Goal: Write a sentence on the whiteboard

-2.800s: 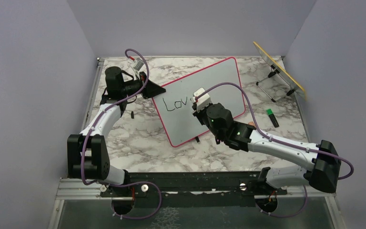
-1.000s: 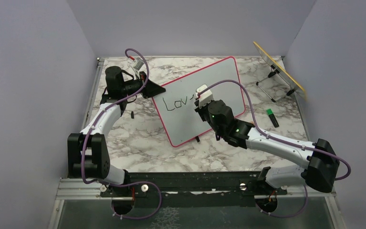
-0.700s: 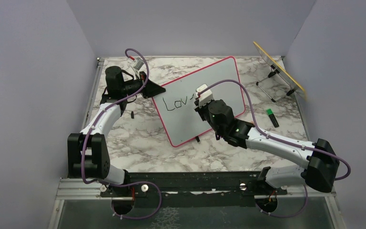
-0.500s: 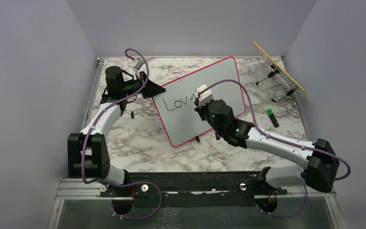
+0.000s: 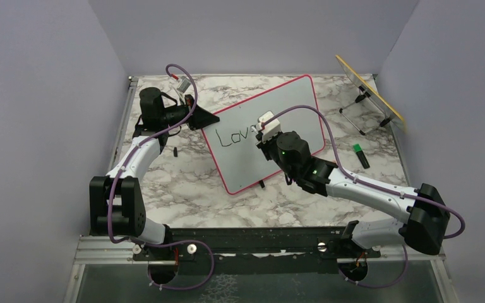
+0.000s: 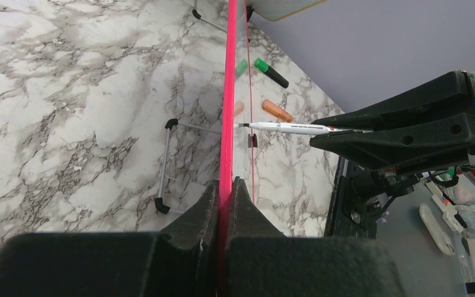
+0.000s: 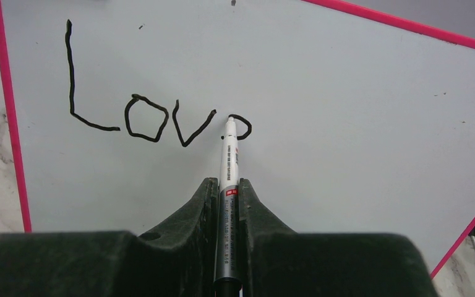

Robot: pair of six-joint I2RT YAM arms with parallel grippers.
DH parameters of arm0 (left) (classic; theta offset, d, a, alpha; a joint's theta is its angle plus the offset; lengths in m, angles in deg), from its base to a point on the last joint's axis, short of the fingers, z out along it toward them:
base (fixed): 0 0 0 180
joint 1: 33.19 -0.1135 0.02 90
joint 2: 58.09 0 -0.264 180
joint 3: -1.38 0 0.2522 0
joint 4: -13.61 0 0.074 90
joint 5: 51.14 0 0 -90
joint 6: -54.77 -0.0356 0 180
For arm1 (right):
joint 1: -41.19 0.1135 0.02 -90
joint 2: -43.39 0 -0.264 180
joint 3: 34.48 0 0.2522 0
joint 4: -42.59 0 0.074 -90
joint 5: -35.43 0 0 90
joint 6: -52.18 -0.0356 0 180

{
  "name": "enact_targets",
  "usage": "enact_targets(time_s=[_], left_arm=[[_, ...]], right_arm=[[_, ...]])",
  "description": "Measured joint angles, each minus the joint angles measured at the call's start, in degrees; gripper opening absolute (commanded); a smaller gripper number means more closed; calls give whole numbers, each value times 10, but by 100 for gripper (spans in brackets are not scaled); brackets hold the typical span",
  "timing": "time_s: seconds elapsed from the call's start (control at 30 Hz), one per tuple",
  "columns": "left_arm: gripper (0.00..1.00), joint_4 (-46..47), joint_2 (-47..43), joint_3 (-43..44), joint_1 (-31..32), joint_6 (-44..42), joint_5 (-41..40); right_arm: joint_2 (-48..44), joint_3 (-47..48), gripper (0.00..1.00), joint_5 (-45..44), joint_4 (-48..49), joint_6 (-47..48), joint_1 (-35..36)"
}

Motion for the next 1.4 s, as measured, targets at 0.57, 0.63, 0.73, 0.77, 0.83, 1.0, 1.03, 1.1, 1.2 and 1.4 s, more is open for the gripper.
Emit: enact_targets(time_s=[0.57,0.63,0.73,0.77,0.83,1.0,1.03,1.1,1.2,1.4], left_arm=[[0,-3,0,1,0,-2,0],[0,-3,0,1,0,-2,0],[0,-4,0,2,0,-2,0],[0,-4,0,2,0,-2,0],[0,-4,0,2,0,-2,0],[0,-4,0,2,0,-3,0],[0,-4,0,2,0,-3,0],[0,-4,0,2,0,-3,0],[0,-4,0,2,0,-3,0],[0,-5,0,2,0,-3,0]], right_arm=[[-10,1,1,23,-50,-2,0],[-11,0,1,22,-51,-2,0],[-12,0,1,22,-55,-1,0],[-12,0,1,21,-57,-1,0],[-13,0,1,20,-63,0,0],[-15,0,1,14,-74,3,0],[-15,0,1,13,-74,3,0],[-16,-2,1,8,-75,4,0],[-17,-4,1,0,-74,5,0],[-21,-10,1,-15,-67,5,-6]])
